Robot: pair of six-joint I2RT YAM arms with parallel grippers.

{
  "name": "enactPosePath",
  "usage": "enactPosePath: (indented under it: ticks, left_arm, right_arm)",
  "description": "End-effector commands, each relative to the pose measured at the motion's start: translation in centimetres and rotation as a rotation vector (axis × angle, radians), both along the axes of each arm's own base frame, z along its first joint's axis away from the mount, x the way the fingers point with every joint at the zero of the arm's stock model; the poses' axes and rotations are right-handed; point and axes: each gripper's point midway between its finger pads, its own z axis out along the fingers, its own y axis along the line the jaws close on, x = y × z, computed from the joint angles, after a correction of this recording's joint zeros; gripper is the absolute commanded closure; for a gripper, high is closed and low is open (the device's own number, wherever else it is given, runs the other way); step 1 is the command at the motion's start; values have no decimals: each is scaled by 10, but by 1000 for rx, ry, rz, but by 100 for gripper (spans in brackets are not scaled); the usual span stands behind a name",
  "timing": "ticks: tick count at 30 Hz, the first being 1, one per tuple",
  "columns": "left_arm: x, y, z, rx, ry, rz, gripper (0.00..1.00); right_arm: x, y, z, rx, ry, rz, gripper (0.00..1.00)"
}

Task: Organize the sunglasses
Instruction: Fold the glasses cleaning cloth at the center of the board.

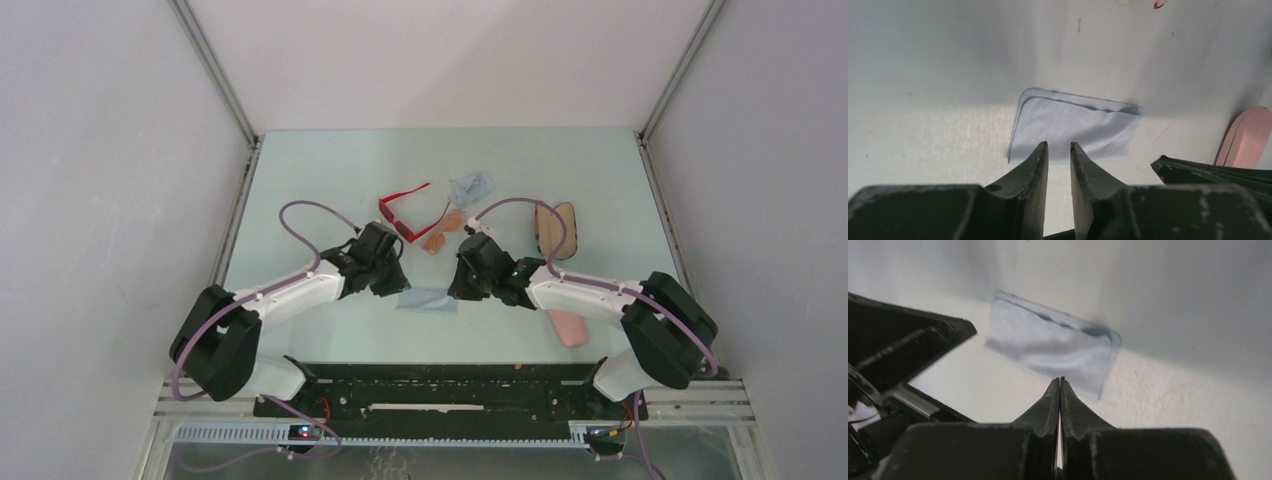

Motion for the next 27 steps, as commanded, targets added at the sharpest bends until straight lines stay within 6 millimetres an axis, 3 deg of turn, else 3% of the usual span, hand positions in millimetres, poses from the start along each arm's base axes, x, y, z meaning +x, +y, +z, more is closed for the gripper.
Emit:
enactPosePath:
  ticks: [1, 5, 9, 12, 21, 27]
  left_arm:
    - [21, -12, 7, -9, -38, -23, 73]
    - [29, -13, -6, 28, -20, -27, 73]
    - [32, -5, -25, 76, 13, -11, 74]
    - [27, 2, -38, 100, 52, -5, 74]
    - [19, 14, -49, 80, 67, 19, 74]
    - [20, 6, -49, 57, 76, -17, 75]
  right_arm:
    - [28, 13, 0, 34, -22, -24, 93]
    - [39, 12, -17, 22, 4, -54, 94]
    - [39, -11, -48, -75, 68, -112, 95]
    - [36, -23, -59, -114, 95, -124, 96]
    - [24, -42, -57, -201, 85, -117, 97]
    - [15, -45, -53, -198, 91, -85, 97]
